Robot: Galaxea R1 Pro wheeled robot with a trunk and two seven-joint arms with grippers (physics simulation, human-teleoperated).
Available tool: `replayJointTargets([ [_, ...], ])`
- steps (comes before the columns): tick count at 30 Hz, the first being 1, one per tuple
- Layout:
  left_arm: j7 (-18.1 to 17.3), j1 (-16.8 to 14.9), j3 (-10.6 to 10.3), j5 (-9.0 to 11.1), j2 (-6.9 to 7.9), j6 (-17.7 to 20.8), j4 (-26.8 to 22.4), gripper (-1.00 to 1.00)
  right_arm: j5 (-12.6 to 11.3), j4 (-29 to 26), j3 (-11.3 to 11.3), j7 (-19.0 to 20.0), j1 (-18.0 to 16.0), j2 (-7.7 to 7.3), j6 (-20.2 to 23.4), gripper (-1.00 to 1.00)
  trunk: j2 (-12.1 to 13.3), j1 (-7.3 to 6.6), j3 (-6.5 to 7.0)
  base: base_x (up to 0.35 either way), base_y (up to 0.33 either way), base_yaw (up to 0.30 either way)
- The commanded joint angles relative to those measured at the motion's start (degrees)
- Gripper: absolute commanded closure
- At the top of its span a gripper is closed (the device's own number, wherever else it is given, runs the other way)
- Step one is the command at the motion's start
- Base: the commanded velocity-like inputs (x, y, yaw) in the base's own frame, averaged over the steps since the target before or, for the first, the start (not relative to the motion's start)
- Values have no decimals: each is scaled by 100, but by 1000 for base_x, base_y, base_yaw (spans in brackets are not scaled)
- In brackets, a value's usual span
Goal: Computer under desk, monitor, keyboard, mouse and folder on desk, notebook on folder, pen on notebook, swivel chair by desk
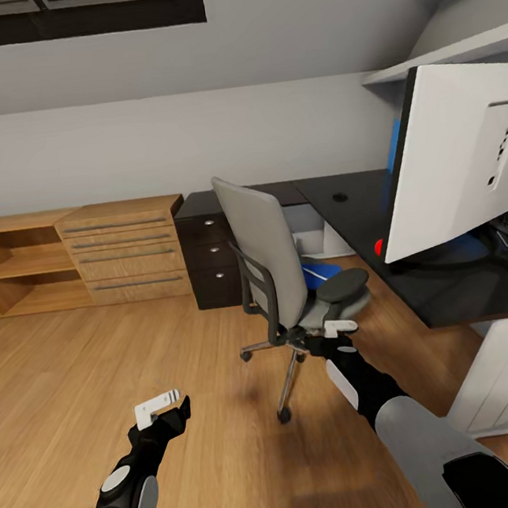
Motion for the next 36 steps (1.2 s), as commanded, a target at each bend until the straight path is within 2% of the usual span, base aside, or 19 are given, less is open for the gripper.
replayJointTargets([
  [1, 34, -3, -17, 58, -3, 27, -2, -100, -61, -15, 47, -52, 2, -4, 15, -100, -44, 21, -24, 0, 0, 0],
  [7, 53, -3, -106, 52, 3, 21, 23, -100, -50, -36, 66, -60, 116, 19, -31, -100, -285, 153, -132, 0, 0, 0],
  [8, 75, -4, -117, 30, 13, 10, 27, -100, -24, -1034, 69, -76, 709, 22, -6, -100, -325, 175, -150, 0, 0, 0],
  [9, 76, -3, -111, 33, 13, 10, 28, -100, -3, -1560, 68, -84, 994, 16, 22, -100, -365, 197, -168, 0, 0, 0],
  [10, 76, -3, -110, 35, 14, 10, 28, -100, 2, -1676, 68, -85, 1058, 10, 40, -100, -405, 219, -186, 0, 0, 0],
  [32, 77, -4, -117, 37, 4, 10, 107, -100, -3, -1806, 59, -78, 1136, -8, 60, -100, -1287, 702, -581, 0, 0, 0],
  [36, 77, -3, -117, 37, 4, 10, 107, -100, -3, -1806, 59, -78, 1136, -8, 60, -100, -1293, 713, -669, 0, 0, 0],
])
